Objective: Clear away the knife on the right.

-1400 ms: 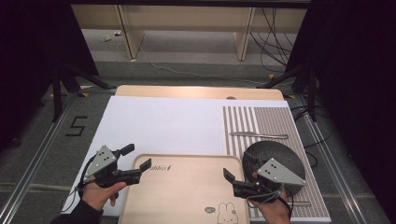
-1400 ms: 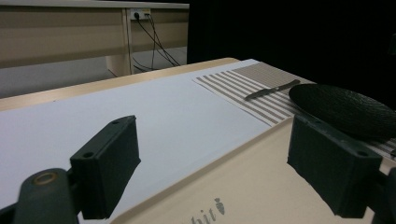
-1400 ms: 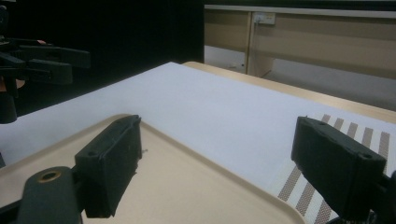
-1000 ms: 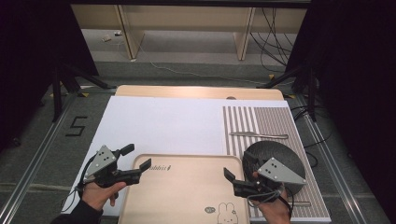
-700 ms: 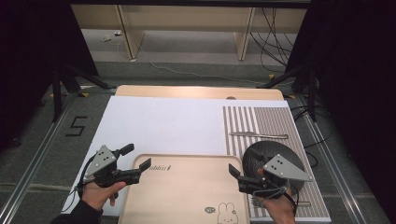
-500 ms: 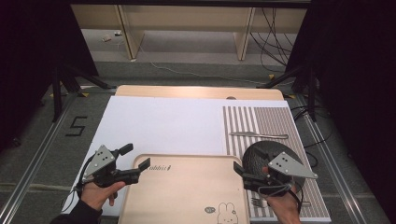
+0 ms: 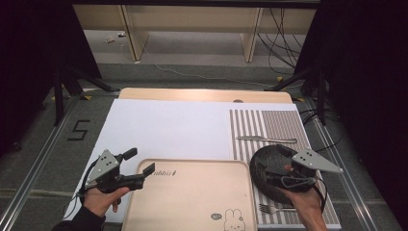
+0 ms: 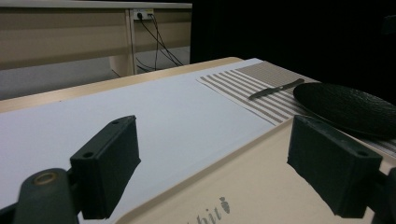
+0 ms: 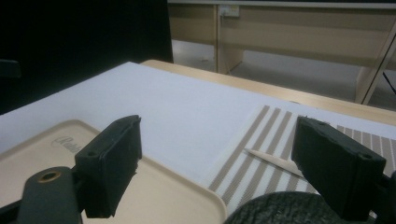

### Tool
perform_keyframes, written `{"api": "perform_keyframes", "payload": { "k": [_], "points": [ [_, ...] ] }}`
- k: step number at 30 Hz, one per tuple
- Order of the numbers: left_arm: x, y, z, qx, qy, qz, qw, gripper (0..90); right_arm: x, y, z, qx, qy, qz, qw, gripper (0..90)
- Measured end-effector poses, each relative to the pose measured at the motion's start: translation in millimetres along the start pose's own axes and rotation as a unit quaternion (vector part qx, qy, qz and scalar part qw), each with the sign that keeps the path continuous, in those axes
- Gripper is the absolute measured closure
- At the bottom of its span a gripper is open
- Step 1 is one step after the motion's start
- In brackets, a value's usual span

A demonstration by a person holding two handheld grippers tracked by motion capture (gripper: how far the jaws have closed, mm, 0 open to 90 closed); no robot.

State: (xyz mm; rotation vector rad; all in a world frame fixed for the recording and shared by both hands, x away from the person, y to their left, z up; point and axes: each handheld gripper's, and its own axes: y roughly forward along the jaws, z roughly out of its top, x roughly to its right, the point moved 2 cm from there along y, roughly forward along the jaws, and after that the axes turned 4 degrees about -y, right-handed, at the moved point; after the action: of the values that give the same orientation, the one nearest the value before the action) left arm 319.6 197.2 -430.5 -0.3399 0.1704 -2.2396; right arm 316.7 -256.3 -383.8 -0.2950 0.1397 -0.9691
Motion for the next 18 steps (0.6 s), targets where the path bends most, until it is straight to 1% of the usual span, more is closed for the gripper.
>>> {"api": "perform_keyframes", "payload": {
  "k": [1, 6, 9, 10, 11, 12, 13, 15, 16, 18],
  "points": [
    [0.1, 0.3, -0.2, 0.000, 0.000, 0.000, 1.0000, 16.0, 7.5, 0.0, 2.2, -0.007, -0.003, -0.006, 1.0000, 17.1],
    [0.5, 0.6, -0.5, -0.001, 0.001, 0.001, 1.0000, 16.0, 23.7, 1.3, 7.4, -0.024, -0.005, -0.014, 0.9996, 17.2],
    [0.3, 0.6, -0.7, -0.002, 0.001, 0.001, 1.0000, 16.0, 33.5, 4.5, 9.6, -0.037, -0.012, -0.019, 0.9991, 18.1],
    [0.3, 0.6, -0.7, -0.002, 0.001, 0.001, 1.0000, 16.0, 33.5, 4.5, 9.6, -0.037, -0.012, -0.019, 0.9991, 18.1],
    [0.3, 0.6, -0.7, -0.002, 0.001, 0.001, 1.0000, 16.0, 39.7, 7.3, 10.6, -0.045, -0.016, -0.022, 0.9986, 18.4],
    [0.3, 0.7, -0.8, -0.002, 0.001, 0.001, 1.0000, 16.0, 39.7, 7.3, 10.6, -0.045, -0.016, -0.022, 0.9986, 18.4],
    [0.2, 0.8, -0.8, -0.002, 0.001, 0.001, 1.0000, 16.0, 46.9, 11.1, 12.4, -0.056, -0.017, -0.023, 0.9980, 18.4],
    [0.1, 0.8, -0.8, -0.002, 0.001, 0.001, 1.0000, 16.0, 52.2, 14.4, 13.9, -0.065, -0.018, -0.026, 0.9974, 18.5],
    [0.1, 0.8, -0.8, -0.002, 0.001, 0.001, 1.0000, 16.0, 52.2, 14.4, 13.9, -0.065, -0.018, -0.026, 0.9974, 18.5],
    [0.1, 0.9, -0.8, -0.002, 0.001, 0.001, 1.0000, 16.0, 58.4, 20.0, 15.0, -0.078, -0.021, -0.025, 0.9964, 18.5]
  ]
}}
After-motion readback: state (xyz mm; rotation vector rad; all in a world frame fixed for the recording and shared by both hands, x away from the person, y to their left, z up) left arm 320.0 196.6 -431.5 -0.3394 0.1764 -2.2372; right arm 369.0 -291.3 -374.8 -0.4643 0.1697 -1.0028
